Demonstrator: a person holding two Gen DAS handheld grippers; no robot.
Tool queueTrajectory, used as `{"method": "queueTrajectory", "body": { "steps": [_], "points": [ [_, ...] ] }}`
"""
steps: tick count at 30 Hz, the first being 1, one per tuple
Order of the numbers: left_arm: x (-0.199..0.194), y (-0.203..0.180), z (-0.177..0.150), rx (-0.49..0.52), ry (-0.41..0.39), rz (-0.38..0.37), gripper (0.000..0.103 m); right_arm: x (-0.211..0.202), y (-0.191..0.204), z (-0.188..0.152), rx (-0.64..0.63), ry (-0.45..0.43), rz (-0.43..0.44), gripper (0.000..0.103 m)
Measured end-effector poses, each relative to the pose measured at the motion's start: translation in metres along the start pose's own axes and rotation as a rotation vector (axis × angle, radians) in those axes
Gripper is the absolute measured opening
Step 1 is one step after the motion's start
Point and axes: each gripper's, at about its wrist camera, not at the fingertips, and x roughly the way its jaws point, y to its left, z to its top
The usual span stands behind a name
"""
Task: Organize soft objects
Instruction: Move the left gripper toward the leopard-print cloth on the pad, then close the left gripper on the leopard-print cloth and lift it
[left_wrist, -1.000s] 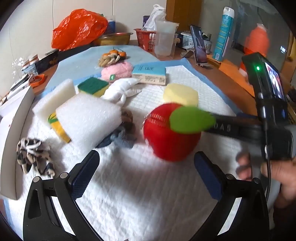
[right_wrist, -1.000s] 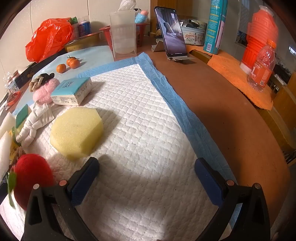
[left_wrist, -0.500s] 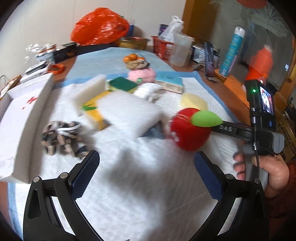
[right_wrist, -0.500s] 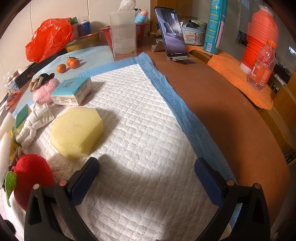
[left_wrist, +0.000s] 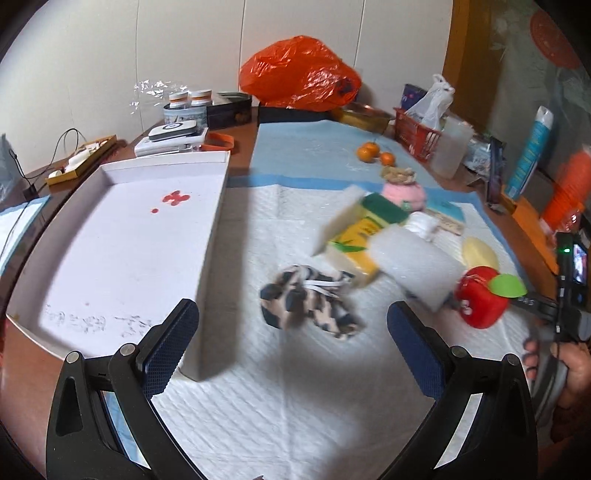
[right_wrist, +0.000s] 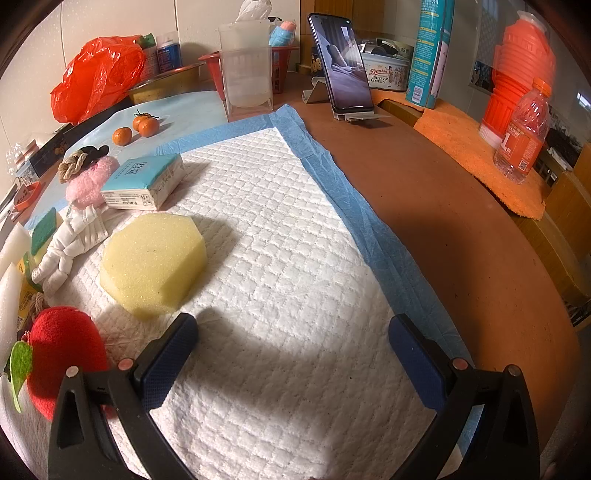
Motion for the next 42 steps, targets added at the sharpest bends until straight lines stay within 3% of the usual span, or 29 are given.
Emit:
{"method": "queueTrajectory", "body": {
  "steps": [4,7,15,28,31,33,34,36,38,42],
  "points": [
    [0.013,-0.01,0.008,0.049,0.014,-0.006,0.103,0.0,0.0,0.0,0.0,0.0,0.0,0.103],
    [0.028,-0.024,0.013,0.091,0.038,0.032,0.103,0.0,0.0,0.0,0.0,0.0,0.0,0.103],
    [0.061,-0.041,0.008,0.108,0.124,0.081,0.103,0.0,0.0,0.0,0.0,0.0,0.0,0.103],
    [0.075,-0.049,0.009,0.131,0.118,0.118,0.102,0.0,0.0,0.0,0.0,0.0,0.0,0.103],
    [0.08,-0.051,0.01,0.146,0.129,0.123,0.091,0.0,0.0,0.0,0.0,0.0,0.0,0.103],
    [0.085,-0.047,0.009,0.129,0.151,0.122,0.071,0.0,0.0,0.0,0.0,0.0,0.0,0.103],
    [0.087,-0.045,0.008,0.116,0.158,0.119,0.069,0.0,0.0,0.0,0.0,0.0,0.0,0.103],
    [0.085,-0.038,0.008,0.064,0.162,0.044,0.045,0.0,0.0,0.0,0.0,-0.001,0.0,0.103],
    [0.082,-0.038,0.008,0.075,0.153,0.062,0.035,0.0,0.0,0.0,0.0,-0.001,0.0,0.103],
    [0.077,-0.043,0.004,0.065,0.157,0.059,0.032,0.001,0.001,-0.001,0.0,0.0,0.0,0.103]
  ]
}}
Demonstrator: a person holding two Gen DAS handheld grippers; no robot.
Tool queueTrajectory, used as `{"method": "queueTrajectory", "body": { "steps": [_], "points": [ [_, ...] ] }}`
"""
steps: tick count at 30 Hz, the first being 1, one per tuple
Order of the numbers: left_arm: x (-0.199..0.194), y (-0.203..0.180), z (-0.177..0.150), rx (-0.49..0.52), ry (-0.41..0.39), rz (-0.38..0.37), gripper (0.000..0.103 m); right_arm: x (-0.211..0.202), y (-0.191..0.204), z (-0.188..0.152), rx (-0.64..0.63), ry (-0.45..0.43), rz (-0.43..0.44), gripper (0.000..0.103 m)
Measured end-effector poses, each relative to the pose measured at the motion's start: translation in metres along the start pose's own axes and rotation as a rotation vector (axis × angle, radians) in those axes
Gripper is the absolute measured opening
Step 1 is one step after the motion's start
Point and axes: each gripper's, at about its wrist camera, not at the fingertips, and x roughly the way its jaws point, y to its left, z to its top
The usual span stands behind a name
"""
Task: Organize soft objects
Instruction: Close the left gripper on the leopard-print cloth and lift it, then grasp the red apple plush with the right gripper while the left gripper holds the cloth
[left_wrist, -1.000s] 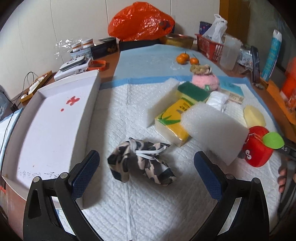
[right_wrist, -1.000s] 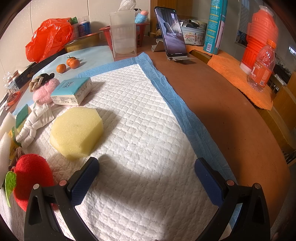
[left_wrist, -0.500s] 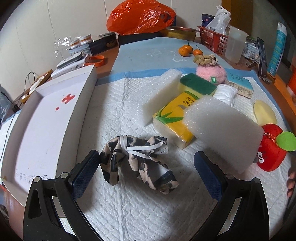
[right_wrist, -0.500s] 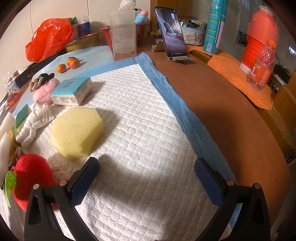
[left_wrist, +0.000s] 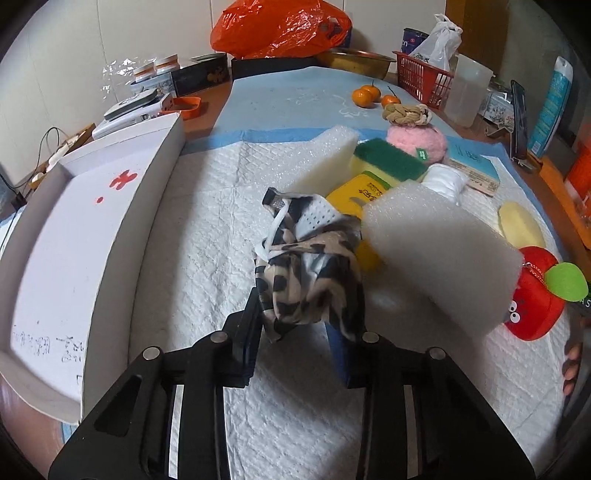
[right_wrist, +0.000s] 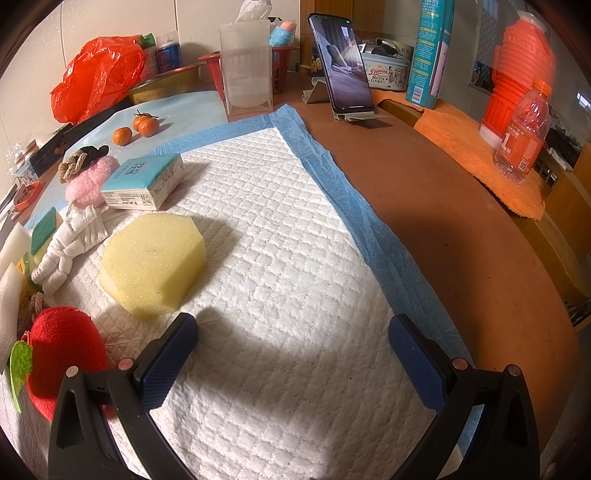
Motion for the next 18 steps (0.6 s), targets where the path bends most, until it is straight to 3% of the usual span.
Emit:
{"method": "queueTrajectory", "body": {
  "steps": [7,13,18],
  "points": [
    [-0.012,-0.006,-0.011,-0.007,-0.004,-0.032,0.03,-0.003,-0.004,-0.001,0.009,-0.006,0.037,0.103],
    [-0.018,-0.005,-0.014,-0.022,-0.011,-0.045,0.03,-0.043,-0.027,-0.012,0.023,-0.145,0.112,0.103],
    [-0.014,-0.005,-0.015,-0.025,0.006,-0.042,0.03,-0.062,-0.024,-0.009,0.003,-0.182,0.176,0.103]
  ]
}}
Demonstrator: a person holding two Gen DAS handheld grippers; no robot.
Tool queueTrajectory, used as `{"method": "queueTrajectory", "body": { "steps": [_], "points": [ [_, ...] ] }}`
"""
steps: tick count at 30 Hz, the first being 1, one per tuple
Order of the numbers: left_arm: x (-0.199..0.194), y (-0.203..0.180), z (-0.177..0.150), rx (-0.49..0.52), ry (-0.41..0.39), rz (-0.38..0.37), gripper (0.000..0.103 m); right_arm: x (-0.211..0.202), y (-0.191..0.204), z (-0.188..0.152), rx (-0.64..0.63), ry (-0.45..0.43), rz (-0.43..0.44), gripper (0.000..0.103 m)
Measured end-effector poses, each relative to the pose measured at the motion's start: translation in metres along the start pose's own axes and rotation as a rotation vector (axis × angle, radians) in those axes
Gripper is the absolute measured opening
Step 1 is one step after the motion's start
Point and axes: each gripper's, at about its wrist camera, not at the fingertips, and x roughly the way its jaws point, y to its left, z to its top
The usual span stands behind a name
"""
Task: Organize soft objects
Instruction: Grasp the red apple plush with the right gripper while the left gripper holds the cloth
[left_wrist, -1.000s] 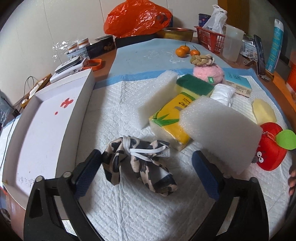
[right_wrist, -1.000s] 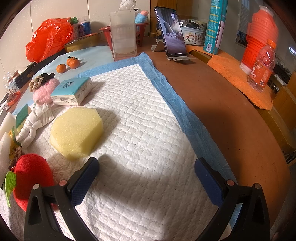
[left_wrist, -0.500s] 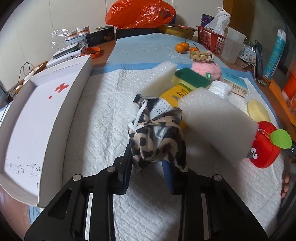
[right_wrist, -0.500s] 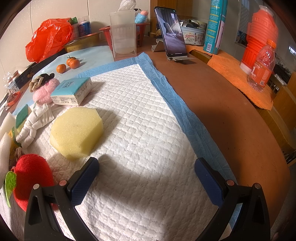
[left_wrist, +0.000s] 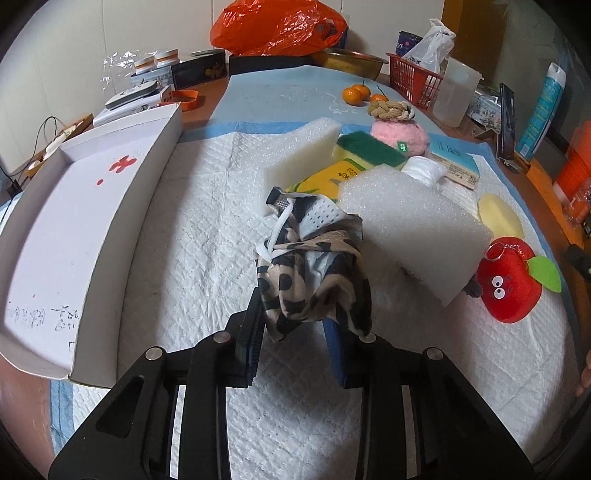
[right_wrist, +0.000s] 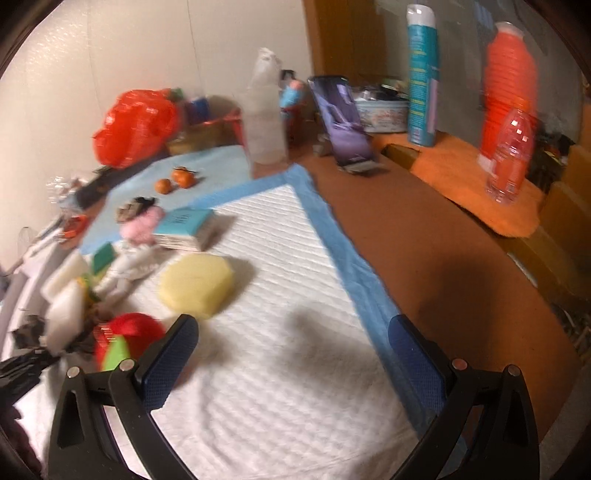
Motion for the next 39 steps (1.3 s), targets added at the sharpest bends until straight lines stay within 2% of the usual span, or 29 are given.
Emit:
{"method": "queueTrajectory", "body": {
  "steps": [4,8,9,14,18,21,28,39],
  "points": [
    [-0.001,-0.001,-0.001,-0.003,-0.003,-0.005,0.03,-0.006,0.027,-0.002,-0.094,0.001,0.135,0.103],
    [-0.003,0.0,-0.003,-0.009,-0.005,-0.012,0.03,0.016,0.061,-0.007,-0.175,0.105,0.236,0.101],
    [-0.004,0.001,-0.004,-0.01,-0.005,-0.012,0.03,0.02,0.069,-0.008,-0.194,0.116,0.239,0.097],
    [-0.01,0.004,-0.006,-0.015,-0.012,-0.002,0.03,0.039,0.097,-0.014,-0.272,0.162,0.236,0.088],
    [-0.014,0.008,-0.007,-0.024,-0.018,0.011,0.03,0.048,0.104,-0.017,-0.296,0.205,0.24,0.067],
    [-0.018,0.01,-0.008,-0.03,-0.024,0.019,0.03,0.044,0.105,-0.02,-0.299,0.202,0.247,0.058],
    [-0.036,0.009,0.0,-0.024,-0.064,0.021,0.03,0.017,0.107,-0.008,-0.332,0.106,0.23,0.057],
    [-0.048,0.001,0.007,-0.017,-0.098,0.008,0.03,0.001,0.104,0.006,-0.303,0.061,0.228,0.057]
  ]
}}
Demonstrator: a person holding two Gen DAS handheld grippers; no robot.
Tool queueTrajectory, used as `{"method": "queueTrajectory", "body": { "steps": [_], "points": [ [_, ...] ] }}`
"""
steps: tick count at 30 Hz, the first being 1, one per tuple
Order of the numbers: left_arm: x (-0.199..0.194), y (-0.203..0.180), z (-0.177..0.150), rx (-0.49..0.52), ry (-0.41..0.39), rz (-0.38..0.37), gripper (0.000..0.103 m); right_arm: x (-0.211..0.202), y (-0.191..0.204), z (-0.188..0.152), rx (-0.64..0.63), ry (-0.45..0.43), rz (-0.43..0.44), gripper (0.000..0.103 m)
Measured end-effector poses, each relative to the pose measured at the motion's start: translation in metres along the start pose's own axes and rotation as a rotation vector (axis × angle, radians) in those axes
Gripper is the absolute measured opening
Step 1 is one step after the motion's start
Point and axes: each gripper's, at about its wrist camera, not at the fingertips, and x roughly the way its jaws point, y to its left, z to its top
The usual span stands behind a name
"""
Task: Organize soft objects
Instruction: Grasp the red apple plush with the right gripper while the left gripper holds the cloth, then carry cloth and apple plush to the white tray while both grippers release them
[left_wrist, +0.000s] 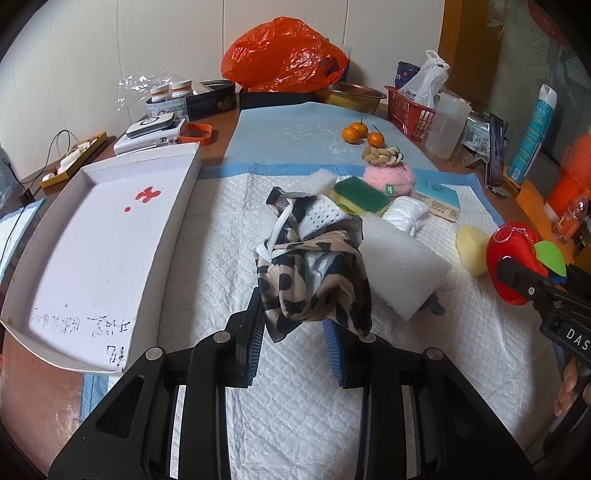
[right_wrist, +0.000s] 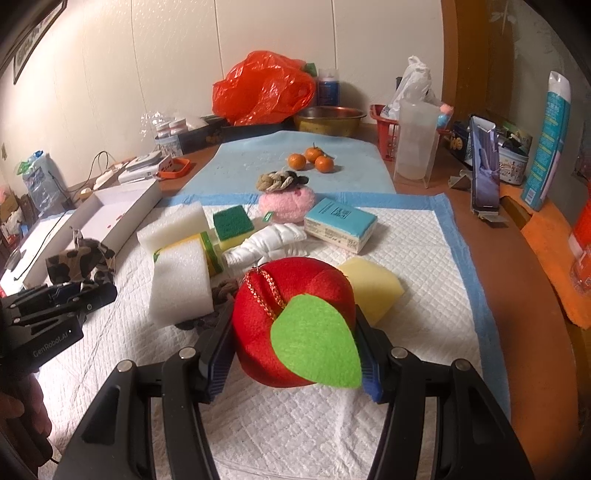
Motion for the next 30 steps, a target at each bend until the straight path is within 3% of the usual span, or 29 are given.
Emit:
{"method": "queueTrajectory", "body": {
  "steps": [19,30],
  "points": [
    [-0.005,0.004,-0.005,-0.017,-0.005,0.011,0.03,-0.003,0.006,0.001,-0.007,-0.015,0.014,0.058],
    [-0.039,0.031,0.01,-0.058,-0.094,0.066,0.03,-0.003,0.023,0.008,-0.03,-0.037,0.055,0.058]
  ]
}}
